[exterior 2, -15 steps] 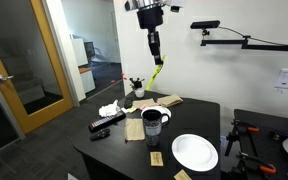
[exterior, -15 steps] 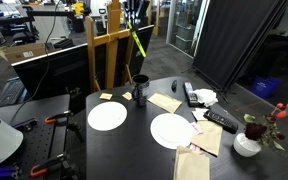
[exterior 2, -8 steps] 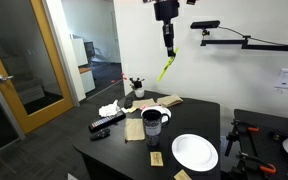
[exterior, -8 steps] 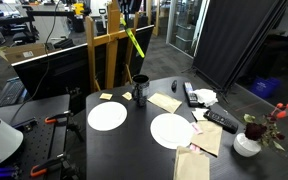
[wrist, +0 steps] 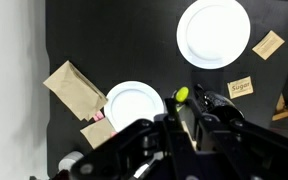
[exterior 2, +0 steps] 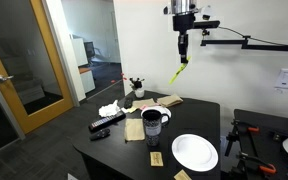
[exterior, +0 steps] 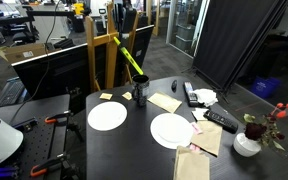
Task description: Take the yellow pen out of the mug
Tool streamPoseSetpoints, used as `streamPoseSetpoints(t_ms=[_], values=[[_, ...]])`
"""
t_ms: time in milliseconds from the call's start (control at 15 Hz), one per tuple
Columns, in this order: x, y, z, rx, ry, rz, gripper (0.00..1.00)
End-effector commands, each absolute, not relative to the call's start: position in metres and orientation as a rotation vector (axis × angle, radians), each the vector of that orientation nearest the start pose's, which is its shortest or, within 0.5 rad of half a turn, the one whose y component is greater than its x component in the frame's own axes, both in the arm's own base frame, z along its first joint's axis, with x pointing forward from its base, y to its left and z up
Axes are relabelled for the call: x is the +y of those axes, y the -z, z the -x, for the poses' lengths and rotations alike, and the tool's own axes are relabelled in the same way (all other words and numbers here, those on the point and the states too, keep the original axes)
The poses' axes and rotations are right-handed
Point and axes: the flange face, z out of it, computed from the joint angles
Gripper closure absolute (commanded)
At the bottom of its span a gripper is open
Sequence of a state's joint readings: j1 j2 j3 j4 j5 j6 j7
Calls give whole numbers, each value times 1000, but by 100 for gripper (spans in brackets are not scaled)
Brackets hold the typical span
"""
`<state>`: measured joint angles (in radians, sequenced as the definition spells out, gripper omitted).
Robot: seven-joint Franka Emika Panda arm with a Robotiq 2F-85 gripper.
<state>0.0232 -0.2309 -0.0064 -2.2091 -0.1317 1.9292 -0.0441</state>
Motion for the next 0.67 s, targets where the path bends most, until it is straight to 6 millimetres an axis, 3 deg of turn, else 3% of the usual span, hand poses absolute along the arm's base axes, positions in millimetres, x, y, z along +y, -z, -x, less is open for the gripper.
streamPoseSetpoints(t_ms=[0, 600], values=[[-24, -450, -452, -12, 32, 3257, 96], [-68, -385, -437, 296, 193, 3277, 96]])
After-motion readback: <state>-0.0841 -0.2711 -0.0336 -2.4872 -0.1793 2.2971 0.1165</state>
